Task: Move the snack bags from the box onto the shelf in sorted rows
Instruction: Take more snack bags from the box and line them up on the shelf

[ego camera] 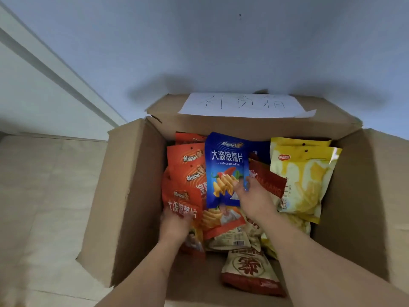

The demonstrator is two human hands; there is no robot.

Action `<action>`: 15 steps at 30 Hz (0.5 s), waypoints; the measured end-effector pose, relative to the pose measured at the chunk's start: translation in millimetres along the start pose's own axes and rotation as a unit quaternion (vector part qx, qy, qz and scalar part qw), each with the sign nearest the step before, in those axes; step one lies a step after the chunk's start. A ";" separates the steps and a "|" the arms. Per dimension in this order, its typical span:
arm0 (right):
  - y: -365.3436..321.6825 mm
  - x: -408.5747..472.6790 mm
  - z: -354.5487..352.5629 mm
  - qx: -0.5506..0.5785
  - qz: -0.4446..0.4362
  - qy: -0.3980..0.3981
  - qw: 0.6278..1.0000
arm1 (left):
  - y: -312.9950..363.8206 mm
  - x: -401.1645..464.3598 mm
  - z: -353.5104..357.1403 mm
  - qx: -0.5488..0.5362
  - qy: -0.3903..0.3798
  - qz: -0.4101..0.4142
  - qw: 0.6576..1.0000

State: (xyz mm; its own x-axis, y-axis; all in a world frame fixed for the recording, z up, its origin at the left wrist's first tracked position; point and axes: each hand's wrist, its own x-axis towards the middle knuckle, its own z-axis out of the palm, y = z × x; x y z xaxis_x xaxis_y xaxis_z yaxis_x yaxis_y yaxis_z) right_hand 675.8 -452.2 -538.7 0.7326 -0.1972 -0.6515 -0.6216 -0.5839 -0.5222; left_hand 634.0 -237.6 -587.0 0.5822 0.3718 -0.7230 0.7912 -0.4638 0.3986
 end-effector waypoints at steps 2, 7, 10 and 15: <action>-0.1 28.1 16.9 0.030 0.027 -0.006 0.999 | -14.1 28.7 9.8 -0.003 -0.007 -0.030 1.000; 13.9 72.4 49.9 0.121 0.107 0.024 0.987 | -37.4 57.7 15.4 -0.086 -0.048 -0.058 0.993; 13.2 78.0 52.0 0.152 0.170 0.045 0.973 | -48.1 59.1 15.2 -0.103 -0.070 -0.040 0.991; 12.0 87.8 42.9 0.230 0.181 0.066 0.954 | -57.5 64.9 9.0 -0.151 -0.125 -0.022 0.980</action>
State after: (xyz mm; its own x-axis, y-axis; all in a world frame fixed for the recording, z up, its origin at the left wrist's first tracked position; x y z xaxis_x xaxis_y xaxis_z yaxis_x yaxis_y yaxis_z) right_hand 720.7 -442.7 -625.8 0.4567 -0.4358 -0.7756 -0.8743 -0.0584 -0.4820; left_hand 624.7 -194.0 -661.9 0.5124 0.1607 -0.8436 0.8558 -0.1777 0.4859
